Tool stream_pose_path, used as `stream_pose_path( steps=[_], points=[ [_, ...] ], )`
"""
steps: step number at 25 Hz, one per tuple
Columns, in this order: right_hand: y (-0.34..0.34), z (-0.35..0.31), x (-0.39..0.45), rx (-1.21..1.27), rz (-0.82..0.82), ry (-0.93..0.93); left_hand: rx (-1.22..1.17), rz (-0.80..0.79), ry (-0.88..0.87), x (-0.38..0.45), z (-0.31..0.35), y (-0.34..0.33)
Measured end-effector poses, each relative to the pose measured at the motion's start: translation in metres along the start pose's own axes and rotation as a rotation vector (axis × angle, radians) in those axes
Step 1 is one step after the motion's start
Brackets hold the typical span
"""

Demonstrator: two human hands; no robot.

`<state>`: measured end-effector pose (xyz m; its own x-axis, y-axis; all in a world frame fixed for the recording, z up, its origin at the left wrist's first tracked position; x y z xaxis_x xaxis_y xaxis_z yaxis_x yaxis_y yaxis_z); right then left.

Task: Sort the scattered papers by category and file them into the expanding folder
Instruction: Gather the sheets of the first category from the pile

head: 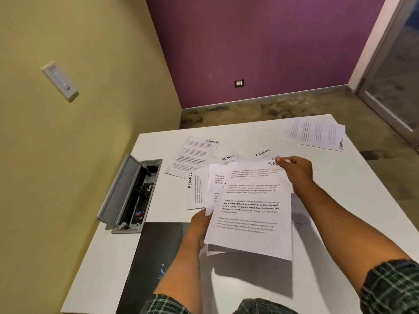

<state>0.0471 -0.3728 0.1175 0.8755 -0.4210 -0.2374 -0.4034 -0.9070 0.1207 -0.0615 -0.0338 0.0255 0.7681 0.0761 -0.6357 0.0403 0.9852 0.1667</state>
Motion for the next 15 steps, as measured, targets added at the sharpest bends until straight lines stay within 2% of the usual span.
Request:
stream_pose_path(
  steps=[2,4,8,10,12,15],
  points=[
    [0.005,0.007,-0.004,-0.065,0.042,0.015,-0.08,-0.073,0.004,-0.021,0.005,-0.01],
    [0.003,0.021,-0.009,0.018,-0.015,-0.053,-0.15,-0.116,0.011,-0.029,0.004,-0.017],
    [-0.01,0.082,-0.035,0.154,-0.384,-0.384,-0.29,-0.188,0.04,-0.039,0.01,-0.033],
    [-0.014,0.105,-0.051,0.269,-0.494,-0.475,-0.271,-0.244,0.06,-0.038,0.01,-0.04],
    [-0.018,0.112,-0.064,0.32,-0.553,-0.472,-0.262,-0.231,0.119,-0.039,0.009,-0.04],
    [-0.017,0.11,-0.071,0.278,-0.527,-0.38,-0.285,-0.204,0.168,-0.037,0.008,-0.037]
  ],
)
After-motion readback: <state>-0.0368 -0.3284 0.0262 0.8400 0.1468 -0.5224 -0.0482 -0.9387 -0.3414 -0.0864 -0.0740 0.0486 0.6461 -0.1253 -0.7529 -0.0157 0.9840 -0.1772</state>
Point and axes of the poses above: each hand's wrist, its own x-axis towards the middle knuckle, its own y-axis out of the back of the hand, z = x × y, the point moved 7 cm from there along x, towards the middle knuckle
